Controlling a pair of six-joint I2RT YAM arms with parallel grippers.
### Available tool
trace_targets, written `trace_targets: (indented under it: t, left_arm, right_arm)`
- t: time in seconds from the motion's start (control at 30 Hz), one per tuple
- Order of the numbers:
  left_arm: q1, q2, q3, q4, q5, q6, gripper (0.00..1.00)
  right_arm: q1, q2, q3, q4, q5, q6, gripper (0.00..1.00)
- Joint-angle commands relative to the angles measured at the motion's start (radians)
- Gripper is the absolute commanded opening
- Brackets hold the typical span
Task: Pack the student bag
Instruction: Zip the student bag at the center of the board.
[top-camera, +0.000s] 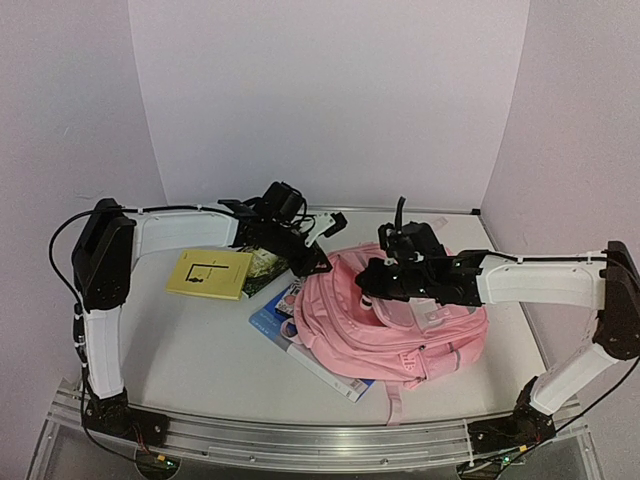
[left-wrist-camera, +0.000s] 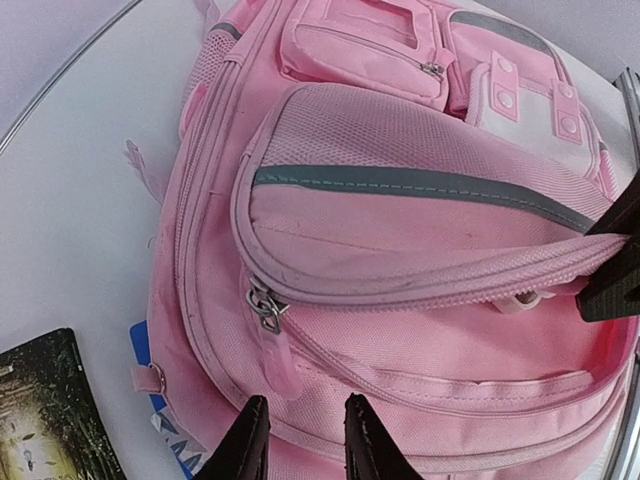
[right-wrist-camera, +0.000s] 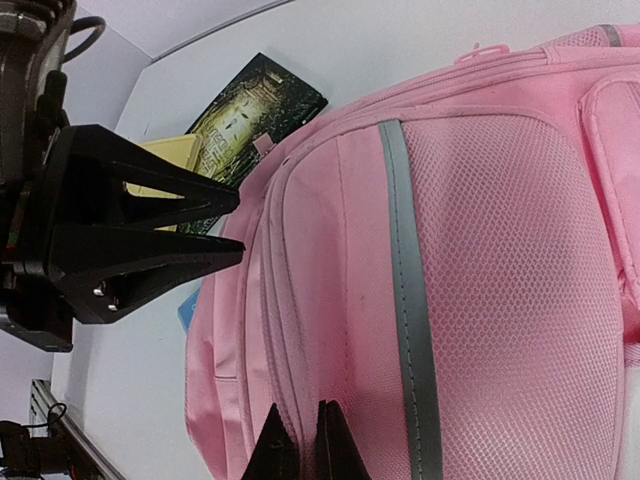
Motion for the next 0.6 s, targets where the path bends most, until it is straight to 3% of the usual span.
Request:
trace_targets:
  t: [0.0,0.57]
  left_arm:
    - [0.005,0.031,0.080,-0.024,-0.006,0.065,0.25]
    - [0.012,0.135,0.196,-0.110,-0.003,0.125,0.14]
  right_arm:
    - [0.015,0.004,0.029,0.077,-0.053,-0.003,0.00]
    - [0.015,0.009,0.030,0.077,-0.055,-0.009,0.00]
